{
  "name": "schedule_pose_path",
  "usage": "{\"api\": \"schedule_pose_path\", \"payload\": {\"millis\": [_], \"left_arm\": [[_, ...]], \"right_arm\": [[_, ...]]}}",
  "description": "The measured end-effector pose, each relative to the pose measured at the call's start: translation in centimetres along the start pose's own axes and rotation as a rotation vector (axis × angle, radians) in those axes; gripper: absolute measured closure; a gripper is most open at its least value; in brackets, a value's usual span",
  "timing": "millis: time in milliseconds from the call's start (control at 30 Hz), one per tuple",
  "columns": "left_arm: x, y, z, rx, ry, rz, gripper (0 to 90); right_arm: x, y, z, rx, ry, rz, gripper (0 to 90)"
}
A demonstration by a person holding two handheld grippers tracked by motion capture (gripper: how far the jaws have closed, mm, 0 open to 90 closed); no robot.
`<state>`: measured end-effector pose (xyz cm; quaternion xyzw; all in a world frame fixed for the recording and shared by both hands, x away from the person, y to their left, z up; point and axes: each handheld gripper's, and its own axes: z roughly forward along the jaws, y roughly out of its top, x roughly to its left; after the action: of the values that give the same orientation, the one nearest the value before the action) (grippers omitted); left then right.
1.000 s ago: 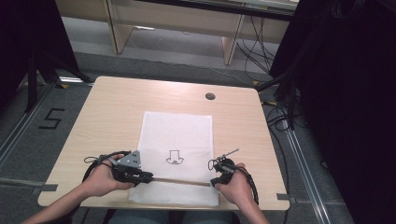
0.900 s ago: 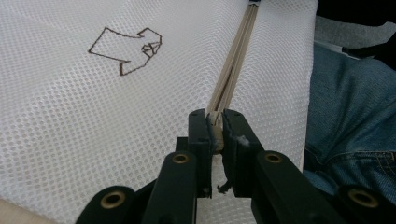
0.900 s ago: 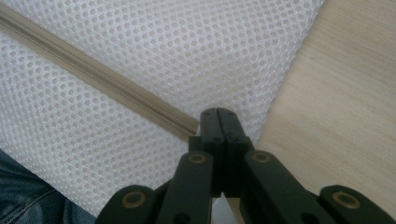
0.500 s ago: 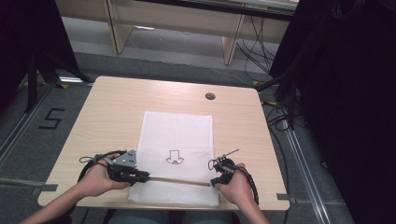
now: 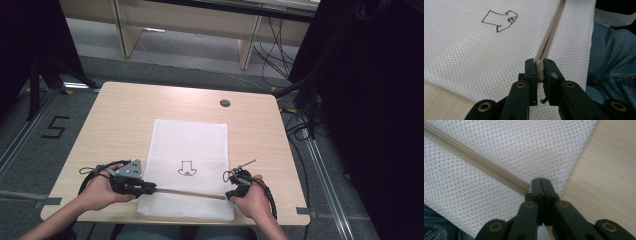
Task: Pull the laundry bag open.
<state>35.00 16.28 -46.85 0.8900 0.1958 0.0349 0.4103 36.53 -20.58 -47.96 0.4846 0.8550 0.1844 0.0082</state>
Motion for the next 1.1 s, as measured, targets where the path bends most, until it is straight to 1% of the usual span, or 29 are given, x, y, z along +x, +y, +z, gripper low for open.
{"api": "schedule_pose_path", "payload": {"millis": [33, 67, 100, 133, 167, 200, 233, 267, 300, 333, 367, 400, 433, 467, 500, 533, 567, 600, 633, 667, 733, 767, 800, 833, 867, 933, 967, 1033, 1100], "left_arm": [[0.0, 0.0, 0.0, 0.0, 0.0, 0.0, 82.0], [0.0, 0.0, 0.0, -0.011, -0.01, -0.003, 82.0], [0.0, 0.0, 0.0, -0.003, -0.009, -0.007, 82.0], [-0.1, -0.1, 0.1, -0.007, -0.012, -0.011, 82.0], [0.0, -0.1, 0.0, 0.003, -0.013, -0.002, 82.0], [-0.2, -0.2, 0.0, -0.002, -0.011, -0.014, 82.0], [-0.1, -0.3, -0.1, 0.016, 0.011, 0.006, 82.0], [0.1, -0.4, -0.3, 0.017, 0.013, 0.006, 82.0], [0.3, -0.6, -0.6, -0.004, -0.001, -0.021, 82.0], [0.3, -0.8, -0.7, -0.025, -0.01, -0.05, 82.0], [0.2, -0.8, -0.8, 0.0, 0.008, -0.02, 82.0], [0.2, -0.9, -0.9, 0.003, 0.028, -0.011, 82.0], [0.3, -1.0, -1.0, 0.002, 0.017, -0.016, 82.0], [0.3, -1.1, -1.0, -0.003, 0.015, -0.024, 82.0], [0.2, -1.1, -1.0, 0.005, 0.021, -0.013, 82.0], [0.3, -1.1, -1.0, 0.013, 0.024, -0.002, 82.0], [0.3, -1.1, -1.0, 0.002, 0.018, -0.016, 82.0], [0.3, -1.1, -1.0, -0.006, 0.01, -0.026, 82.0], [0.2, -1.1, -1.0, -0.014, 0.005, -0.034, 82.0], [0.2, -1.1, -1.1, -0.012, 0.004, -0.031, 82.0], [0.2, -1.2, -1.1, -0.011, 0.003, -0.031, 82.0], [0.2, -1.2, -1.2, 0.002, 0.012, -0.018, 82.0], [0.1, -1.3, -1.2, 0.002, 0.013, -0.025, 82.0], [0.3, -1.4, -1.3, 0.01, 0.028, -0.016, 82.0], [0.5, -1.6, -1.5, 0.002, 0.025, -0.029, 82.0], [0.8, -2.2, -2.2, 0.006, 0.046, -0.038, 82.0], [0.9, -2.6, -2.6, -0.002, 0.057, -0.051, 82.0], [1.0, -3.0, -2.9, -0.003, 0.058, -0.062, 82.0], [0.9, -3.2, -2.9, -0.002, 0.062, -0.067, 82.0]], "right_arm": [[0.2, 0.0, -0.1, 0.012, -0.003, 0.031, 90.0], [0.2, 0.0, -0.1, 0.012, -0.003, 0.031, 90.0], [0.1, 0.0, 0.0, 0.0, -0.001, 0.015, 90.0], [0.1, 0.0, 0.0, -0.001, -0.002, 0.013, 90.0], [0.1, 0.0, 0.0, 0.006, -0.003, 0.026, 90.0], [0.0, 0.0, 0.0, 0.0, 0.0, 0.01, 90.0], [0.0, 0.0, 0.0, 0.0, 0.0, 0.01, 90.0], [0.0, 0.0, 0.0, 0.003, 0.001, 0.017, 90.0], [0.1, 0.0, 0.0, 0.003, 0.006, 0.027, 90.0], [0.1, 0.0, 0.0, 0.002, 0.002, 0.02, 90.0], [0.1, 0.0, 0.0, 0.004, -0.003, 0.014, 90.0], [0.1, 0.0, 0.0, 0.004, -0.003, 0.014, 90.0], [0.4, 0.0, -0.1, 0.029, -0.006, 0.052, 90.0], [0.4, 0.0, -0.2, 0.029, -0.006, 0.053, 90.0], [0.4, 0.0, -0.2, 0.029, -0.006, 0.053, 90.0], [0.2, 0.0, -0.1, 0.017, -0.006, 0.036, 90.0], [0.2, 0.0, -0.1, 0.017, -0.006, 0.036, 90.0], [0.3, 0.0, -0.1, 0.027, -0.005, 0.051, 90.0], [0.2, 0.0, -0.1, 0.018, -0.003, 0.037, 90.0], [0.0, 0.0, 0.0, 0.004, 0.0, 0.009, 90.0], [0.0, 0.0, 0.0, 0.004, 0.001, 0.009, 90.0], [0.1, 0.0, 0.0, 0.012, 0.0, 0.019, 90.0], [0.1, 0.0, 0.0, 0.01, 0.0, 0.017, 90.0], [0.0, 0.0, 0.0, 0.002, 0.0, 0.005, 90.0], [0.1, 0.0, -0.1, 0.006, -0.004, 0.015, 90.0], [0.0, 0.0, 0.0, 0.001, -0.002, 0.008, 90.0], [0.0, 0.0, 0.0, 0.0, -0.004, 0.007, 90.0], [0.0, 0.1, -0.1, 0.009, -0.003, 0.016, 90.0], [0.0, 0.1, -0.1, 0.005, -0.008, 0.017, 90.0]]}}
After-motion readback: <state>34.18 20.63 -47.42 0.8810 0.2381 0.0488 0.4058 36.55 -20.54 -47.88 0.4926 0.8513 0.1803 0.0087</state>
